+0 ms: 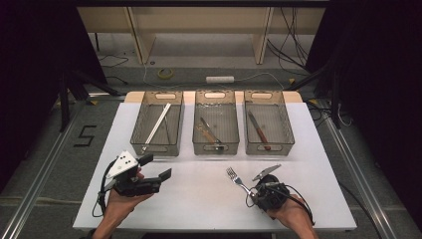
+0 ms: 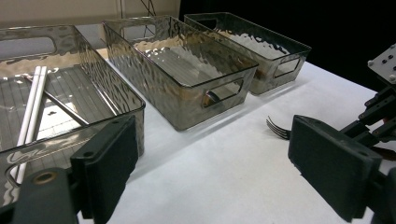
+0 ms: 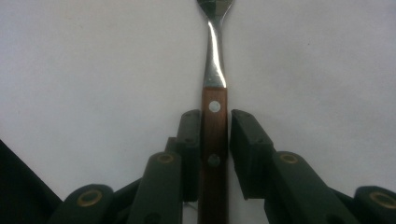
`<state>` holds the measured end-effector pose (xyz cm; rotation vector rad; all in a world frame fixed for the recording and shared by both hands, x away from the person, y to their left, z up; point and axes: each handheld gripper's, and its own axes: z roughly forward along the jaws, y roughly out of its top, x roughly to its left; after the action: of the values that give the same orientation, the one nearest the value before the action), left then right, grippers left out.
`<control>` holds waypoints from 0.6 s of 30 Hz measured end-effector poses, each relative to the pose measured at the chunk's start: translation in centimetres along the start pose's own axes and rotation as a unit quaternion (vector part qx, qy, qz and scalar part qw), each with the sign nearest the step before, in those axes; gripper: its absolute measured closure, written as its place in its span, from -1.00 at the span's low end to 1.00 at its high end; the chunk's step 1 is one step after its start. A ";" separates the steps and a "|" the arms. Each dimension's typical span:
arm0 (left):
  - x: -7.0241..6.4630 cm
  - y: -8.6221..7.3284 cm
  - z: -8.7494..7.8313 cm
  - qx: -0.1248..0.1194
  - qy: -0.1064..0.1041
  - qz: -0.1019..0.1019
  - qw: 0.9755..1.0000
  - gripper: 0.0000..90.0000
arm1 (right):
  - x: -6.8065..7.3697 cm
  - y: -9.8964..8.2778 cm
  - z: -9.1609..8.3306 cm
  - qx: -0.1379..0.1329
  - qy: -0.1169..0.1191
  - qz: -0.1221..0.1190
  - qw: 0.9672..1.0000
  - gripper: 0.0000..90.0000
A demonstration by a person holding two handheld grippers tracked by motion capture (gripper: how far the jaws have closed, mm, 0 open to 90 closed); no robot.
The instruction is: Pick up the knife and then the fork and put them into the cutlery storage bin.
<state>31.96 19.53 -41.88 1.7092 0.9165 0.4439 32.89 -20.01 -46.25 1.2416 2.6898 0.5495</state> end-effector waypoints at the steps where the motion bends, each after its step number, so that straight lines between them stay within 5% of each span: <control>1: 0.0 0.0 0.0 0.000 0.000 0.001 1.000 -0.66 | 0.0 0.0 0.0 0.001 -0.001 -0.002 1.000 0.64; 18: 0.1 0.0 -0.1 -0.001 0.001 -0.002 1.000 -0.65 | -0.3 0.1 -0.1 -0.002 0.008 -0.010 1.000 0.72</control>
<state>31.96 19.60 -41.85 1.7055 0.9202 0.4430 33.10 -20.19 -46.18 1.2131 2.7093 0.5631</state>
